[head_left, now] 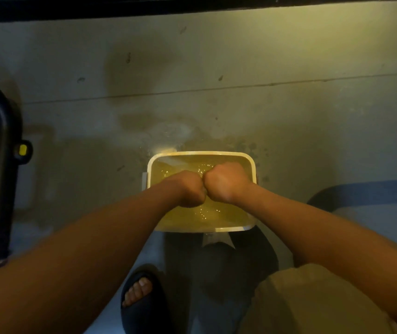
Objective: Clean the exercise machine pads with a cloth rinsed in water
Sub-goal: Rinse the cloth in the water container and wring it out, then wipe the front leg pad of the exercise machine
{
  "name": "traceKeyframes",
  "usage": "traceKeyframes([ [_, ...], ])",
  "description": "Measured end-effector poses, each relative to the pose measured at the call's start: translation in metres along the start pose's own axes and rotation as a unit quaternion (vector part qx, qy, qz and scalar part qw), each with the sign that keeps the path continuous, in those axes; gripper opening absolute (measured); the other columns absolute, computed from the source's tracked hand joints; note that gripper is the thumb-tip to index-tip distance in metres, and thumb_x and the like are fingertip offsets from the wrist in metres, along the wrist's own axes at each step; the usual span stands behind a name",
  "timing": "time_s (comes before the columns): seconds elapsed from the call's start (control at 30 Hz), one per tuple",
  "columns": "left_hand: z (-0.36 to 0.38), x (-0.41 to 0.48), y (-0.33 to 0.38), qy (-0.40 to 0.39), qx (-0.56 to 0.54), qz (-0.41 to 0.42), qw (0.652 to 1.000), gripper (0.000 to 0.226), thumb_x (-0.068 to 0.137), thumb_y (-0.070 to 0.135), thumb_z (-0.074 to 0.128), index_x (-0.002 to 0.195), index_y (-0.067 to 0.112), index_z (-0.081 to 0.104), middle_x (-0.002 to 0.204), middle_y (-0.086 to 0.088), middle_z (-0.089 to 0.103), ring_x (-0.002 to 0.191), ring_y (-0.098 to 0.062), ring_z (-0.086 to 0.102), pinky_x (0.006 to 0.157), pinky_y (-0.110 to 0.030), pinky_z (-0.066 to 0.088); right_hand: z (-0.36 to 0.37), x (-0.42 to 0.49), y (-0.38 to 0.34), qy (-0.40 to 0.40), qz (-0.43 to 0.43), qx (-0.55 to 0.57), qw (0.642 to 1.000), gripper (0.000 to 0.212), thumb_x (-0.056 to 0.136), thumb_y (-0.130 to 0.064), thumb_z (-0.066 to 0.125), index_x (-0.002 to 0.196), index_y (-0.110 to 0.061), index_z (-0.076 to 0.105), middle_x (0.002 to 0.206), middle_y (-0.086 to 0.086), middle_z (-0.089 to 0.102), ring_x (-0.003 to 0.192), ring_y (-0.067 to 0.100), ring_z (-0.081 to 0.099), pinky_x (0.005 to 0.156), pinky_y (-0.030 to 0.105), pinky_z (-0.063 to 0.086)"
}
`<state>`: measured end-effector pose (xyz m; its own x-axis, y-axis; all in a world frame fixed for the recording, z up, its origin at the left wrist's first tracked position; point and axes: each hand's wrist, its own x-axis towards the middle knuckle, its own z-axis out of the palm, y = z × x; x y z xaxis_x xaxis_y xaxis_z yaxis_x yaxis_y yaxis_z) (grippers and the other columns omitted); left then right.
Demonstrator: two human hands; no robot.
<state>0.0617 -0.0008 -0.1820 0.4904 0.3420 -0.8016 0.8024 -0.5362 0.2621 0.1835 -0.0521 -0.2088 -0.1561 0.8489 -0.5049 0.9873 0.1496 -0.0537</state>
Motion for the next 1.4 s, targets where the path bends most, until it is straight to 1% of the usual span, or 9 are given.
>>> traceKeyframes([
  [0.23,-0.030,-0.064,0.011,0.091,-0.045,0.017,0.995,0.032,0.104,0.028,0.046,0.128,0.013,0.062,0.121,-0.012,0.066,0.113,-0.029,0.060,0.100,-0.040,0.048,-0.069,-0.051,0.000,0.023,0.020,0.174,0.984,0.027,0.092,-0.018,0.058,0.116,-0.013,0.047,0.090,0.012,0.066,0.081,0.035,0.065,0.060,0.035,0.043],
  [0.43,-0.074,-0.164,0.035,0.122,-0.313,-0.017,0.942,0.057,0.087,0.018,0.061,0.134,-0.002,0.035,0.118,-0.019,0.059,0.107,-0.033,0.059,0.086,-0.037,0.048,-0.185,-0.129,-0.017,0.026,0.086,0.474,0.876,0.026,0.093,-0.022,0.055,0.110,-0.020,0.036,0.086,0.009,0.062,0.081,0.026,0.060,0.071,0.040,0.047],
  [0.6,-0.138,-0.285,0.075,0.107,-0.549,-0.081,0.825,0.046,0.093,0.004,0.055,0.134,0.013,0.037,0.109,-0.012,0.057,0.094,-0.023,0.057,0.083,-0.038,0.050,-0.296,-0.197,-0.043,0.061,0.155,0.535,0.828,0.010,0.103,-0.033,0.046,0.105,-0.023,0.044,0.094,0.006,0.067,0.088,0.024,0.063,0.082,0.043,0.049],
  [0.7,-0.175,-0.361,0.090,0.089,-0.703,-0.089,0.700,0.022,0.100,0.020,0.052,0.121,0.018,0.047,0.100,-0.010,0.060,0.074,-0.017,0.060,0.063,-0.031,0.053,-0.371,-0.240,-0.062,0.086,0.183,0.549,0.811,0.014,0.107,-0.031,0.045,0.106,-0.019,0.050,0.092,0.003,0.065,0.084,0.021,0.061,0.078,0.038,0.048],
  [0.8,-0.213,-0.428,0.095,0.106,-0.757,-0.062,0.641,0.025,0.103,0.031,0.054,0.120,0.013,0.056,0.101,-0.010,0.063,0.078,-0.019,0.064,0.065,-0.029,0.058,-0.437,-0.282,-0.076,0.100,0.198,0.592,0.775,0.013,0.107,-0.028,0.048,0.105,-0.016,0.053,0.084,0.003,0.064,0.072,0.018,0.062,0.069,0.035,0.051],
  [0.9,-0.247,-0.485,0.100,0.106,-0.767,-0.011,0.633,0.020,0.099,0.024,0.064,0.113,0.009,0.058,0.112,-0.015,0.065,0.089,-0.021,0.067,0.075,-0.028,0.061,-0.493,-0.318,-0.084,0.122,0.205,0.599,0.764,0.011,0.105,-0.023,0.053,0.100,-0.015,0.058,0.092,0.009,0.068,0.085,0.025,0.068,0.079,0.035,0.057],
  [1.0,-0.275,-0.523,0.103,0.101,-0.763,0.032,0.637,0.019,0.096,0.003,0.065,0.113,0.009,0.058,0.104,-0.014,0.065,0.090,-0.021,0.067,0.081,-0.031,0.060,-0.532,-0.342,-0.085,0.177,0.218,0.557,0.782,0.008,0.101,-0.018,0.061,0.095,-0.014,0.065,0.098,0.005,0.060,0.085,0.014,0.060,0.081,0.016,0.048],
  [1.2,-0.294,-0.609,0.118,0.175,-0.612,0.102,0.765,0.029,0.089,-0.008,0.060,0.110,0.011,0.066,0.096,-0.012,0.064,0.072,-0.013,0.062,0.063,-0.021,0.055,-0.588,-0.407,-0.119,0.253,0.176,0.575,0.758,0.013,0.104,-0.012,0.053,0.093,-0.016,0.058,0.084,-0.001,0.060,0.076,0.010,0.056,0.071,0.021,0.048],
  [1.4,-0.250,-0.691,0.136,0.262,-0.466,0.105,0.839,0.004,0.094,0.015,0.065,0.095,0.019,0.067,0.080,0.002,0.062,0.066,-0.007,0.053,0.056,-0.010,0.040,-0.588,-0.478,-0.164,0.316,0.163,0.585,0.729,0.027,0.105,-0.013,0.050,0.081,-0.025,0.051,0.076,-0.007,0.053,0.071,0.010,0.049,0.073,0.035,0.045],
])
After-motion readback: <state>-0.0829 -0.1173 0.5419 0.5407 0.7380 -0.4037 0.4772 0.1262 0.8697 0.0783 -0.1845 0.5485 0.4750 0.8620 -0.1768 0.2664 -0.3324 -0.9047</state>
